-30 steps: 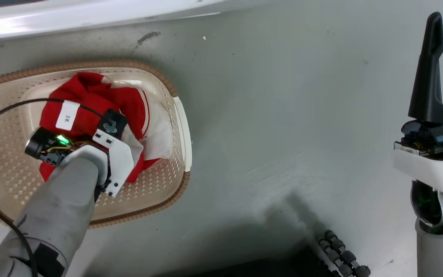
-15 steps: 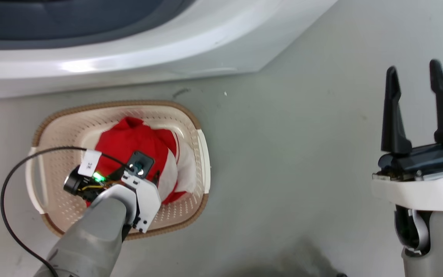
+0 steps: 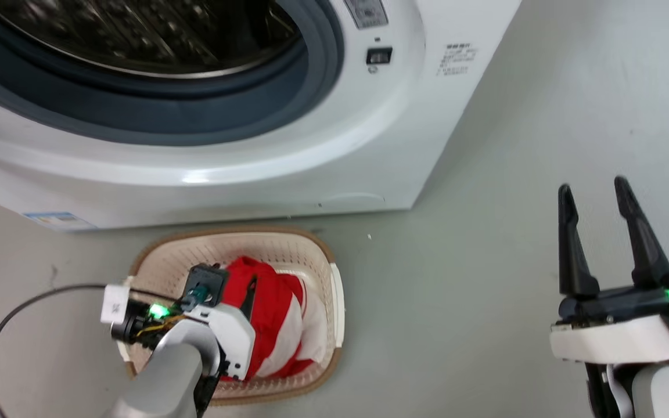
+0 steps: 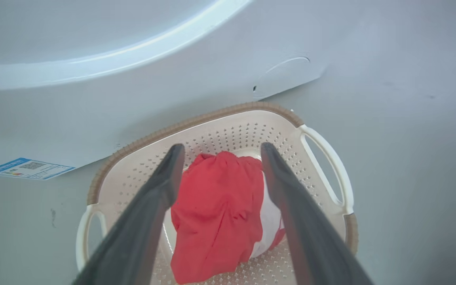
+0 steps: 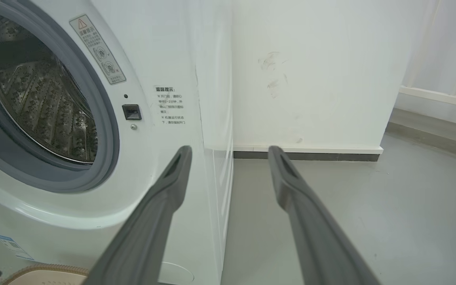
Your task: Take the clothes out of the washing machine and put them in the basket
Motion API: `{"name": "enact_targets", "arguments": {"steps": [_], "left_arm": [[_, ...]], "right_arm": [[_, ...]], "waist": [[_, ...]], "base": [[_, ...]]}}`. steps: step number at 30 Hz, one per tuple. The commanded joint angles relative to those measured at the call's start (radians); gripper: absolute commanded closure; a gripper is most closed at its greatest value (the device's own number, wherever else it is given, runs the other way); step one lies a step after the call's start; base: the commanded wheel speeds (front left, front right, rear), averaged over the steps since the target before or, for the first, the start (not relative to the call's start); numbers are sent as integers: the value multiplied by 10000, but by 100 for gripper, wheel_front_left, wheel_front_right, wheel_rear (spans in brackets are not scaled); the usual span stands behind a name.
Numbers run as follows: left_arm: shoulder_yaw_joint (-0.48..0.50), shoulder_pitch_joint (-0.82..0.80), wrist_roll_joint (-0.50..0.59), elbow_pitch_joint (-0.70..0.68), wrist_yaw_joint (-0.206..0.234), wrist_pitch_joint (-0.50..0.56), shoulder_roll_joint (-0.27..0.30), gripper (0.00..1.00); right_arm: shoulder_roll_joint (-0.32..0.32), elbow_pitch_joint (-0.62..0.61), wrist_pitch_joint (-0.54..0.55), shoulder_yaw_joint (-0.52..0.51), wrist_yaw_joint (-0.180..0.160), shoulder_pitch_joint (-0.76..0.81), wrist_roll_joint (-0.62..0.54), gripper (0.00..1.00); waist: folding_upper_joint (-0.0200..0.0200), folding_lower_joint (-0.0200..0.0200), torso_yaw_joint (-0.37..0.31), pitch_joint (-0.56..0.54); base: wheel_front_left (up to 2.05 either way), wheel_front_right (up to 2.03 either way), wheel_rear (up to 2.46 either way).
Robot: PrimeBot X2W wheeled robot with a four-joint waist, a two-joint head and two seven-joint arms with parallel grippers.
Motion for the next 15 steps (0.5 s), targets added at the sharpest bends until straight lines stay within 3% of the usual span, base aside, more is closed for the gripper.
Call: {"name": "enact_targets", "arguments": {"steps": [1,8,15], "left_arm": [[361,527,82,-582,216,-24,67,0],[2363,2323,868,-3575,1135,-26,248,0],[3819,3783,1786,-5669,1444,-27,118,0]], "right_arm": [[-3,86,-21,-69,-7,320,-57,0],[-2,241,-20,-36,-7,942,-151,0],[0,326,-20,-55,-7,1357,-127,0]], "waist": [[-1,2,400,-934],[-1,2,604,-1951],[-1,2,613,-2684]], "base": [[0,0,0],[0,0,0],[0,0,0]]}}
